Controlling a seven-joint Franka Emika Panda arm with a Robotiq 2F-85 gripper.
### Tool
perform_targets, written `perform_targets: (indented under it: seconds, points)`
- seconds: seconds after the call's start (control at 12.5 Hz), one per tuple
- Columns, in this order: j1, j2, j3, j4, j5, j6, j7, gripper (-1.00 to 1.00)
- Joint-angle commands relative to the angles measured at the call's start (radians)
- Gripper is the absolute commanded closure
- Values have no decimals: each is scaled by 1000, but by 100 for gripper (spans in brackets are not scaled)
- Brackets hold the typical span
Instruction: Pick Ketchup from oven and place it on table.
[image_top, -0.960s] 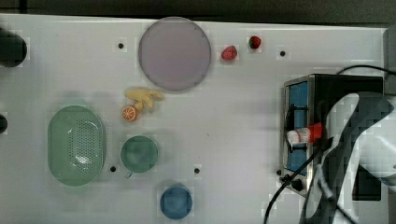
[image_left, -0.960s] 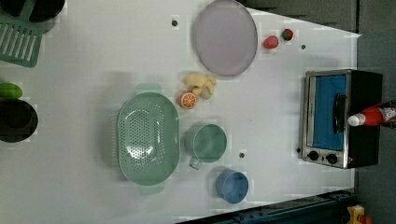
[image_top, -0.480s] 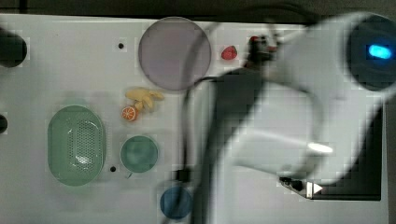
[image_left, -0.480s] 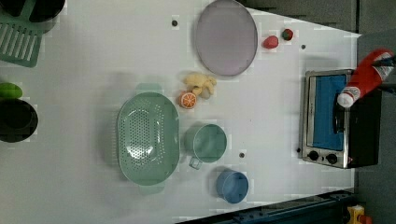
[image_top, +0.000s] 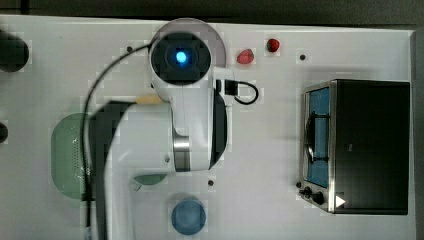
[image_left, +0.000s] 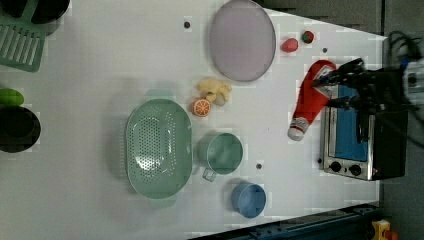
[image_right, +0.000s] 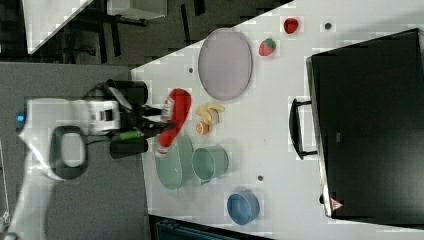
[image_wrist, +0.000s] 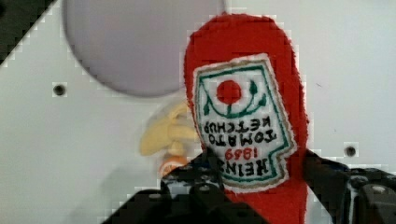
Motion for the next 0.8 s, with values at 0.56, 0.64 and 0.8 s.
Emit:
perform_targets:
  seconds: [0.56, 0.64, 0.8]
  points:
    - [-60, 76, -84, -294, -19, 352, -25, -20]
    - [-60, 145, -88, -301, -19, 420, -25, -20]
    - [-60, 216, -88, -302, -18, 475, -25, -24]
